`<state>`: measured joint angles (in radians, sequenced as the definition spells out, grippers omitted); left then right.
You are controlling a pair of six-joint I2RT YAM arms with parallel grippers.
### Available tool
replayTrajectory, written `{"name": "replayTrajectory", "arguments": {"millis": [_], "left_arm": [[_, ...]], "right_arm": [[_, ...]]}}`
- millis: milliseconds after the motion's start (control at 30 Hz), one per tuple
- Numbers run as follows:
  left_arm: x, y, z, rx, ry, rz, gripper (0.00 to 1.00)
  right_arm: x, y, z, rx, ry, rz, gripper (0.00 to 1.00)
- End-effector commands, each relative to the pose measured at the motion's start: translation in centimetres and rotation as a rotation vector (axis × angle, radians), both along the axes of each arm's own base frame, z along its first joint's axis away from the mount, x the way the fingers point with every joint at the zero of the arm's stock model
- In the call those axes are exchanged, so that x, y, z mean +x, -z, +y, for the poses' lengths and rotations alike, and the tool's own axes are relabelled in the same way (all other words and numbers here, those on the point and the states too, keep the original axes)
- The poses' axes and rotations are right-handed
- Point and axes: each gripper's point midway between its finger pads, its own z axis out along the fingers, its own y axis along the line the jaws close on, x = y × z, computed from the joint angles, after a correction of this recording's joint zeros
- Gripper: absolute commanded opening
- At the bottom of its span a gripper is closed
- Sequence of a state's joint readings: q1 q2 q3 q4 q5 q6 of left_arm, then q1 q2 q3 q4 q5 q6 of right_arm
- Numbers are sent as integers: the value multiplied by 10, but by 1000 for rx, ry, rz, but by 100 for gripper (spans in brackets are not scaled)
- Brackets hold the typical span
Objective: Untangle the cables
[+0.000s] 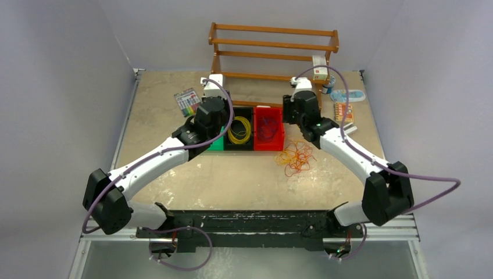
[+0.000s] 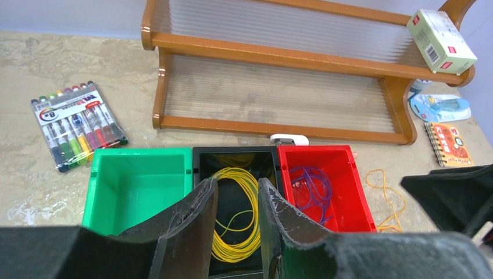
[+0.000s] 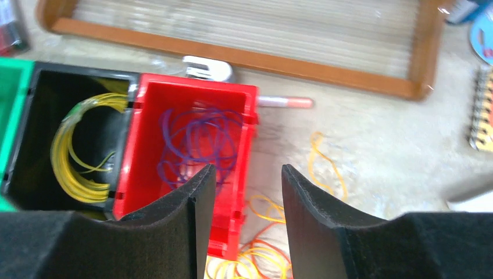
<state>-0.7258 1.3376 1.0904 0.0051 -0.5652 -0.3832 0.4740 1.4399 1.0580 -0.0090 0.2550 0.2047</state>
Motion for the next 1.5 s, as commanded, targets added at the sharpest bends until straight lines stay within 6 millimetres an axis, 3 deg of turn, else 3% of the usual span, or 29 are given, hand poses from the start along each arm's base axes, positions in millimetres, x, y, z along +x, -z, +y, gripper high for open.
{"name": "replayTrajectory", "arguments": {"millis": [0, 100, 733, 1267, 1467], "left_arm": [[6, -18, -11, -56, 33, -32, 31], [6, -15, -14, -57, 43, -28, 31], [5, -13, -12, -43, 45, -23, 31], [4, -12, -11, -37, 44, -22, 31], [4, -10, -8, -29, 34, -22, 31]], "right_arm": [[-6, 6, -39, 92, 152, 30, 48], [-5, 22, -49, 100, 163, 78, 48], [39, 84, -56, -21, 192, 184, 48], [48, 105, -68, -97, 242, 214, 27], [48, 100, -73, -92, 269, 188, 12]]}}
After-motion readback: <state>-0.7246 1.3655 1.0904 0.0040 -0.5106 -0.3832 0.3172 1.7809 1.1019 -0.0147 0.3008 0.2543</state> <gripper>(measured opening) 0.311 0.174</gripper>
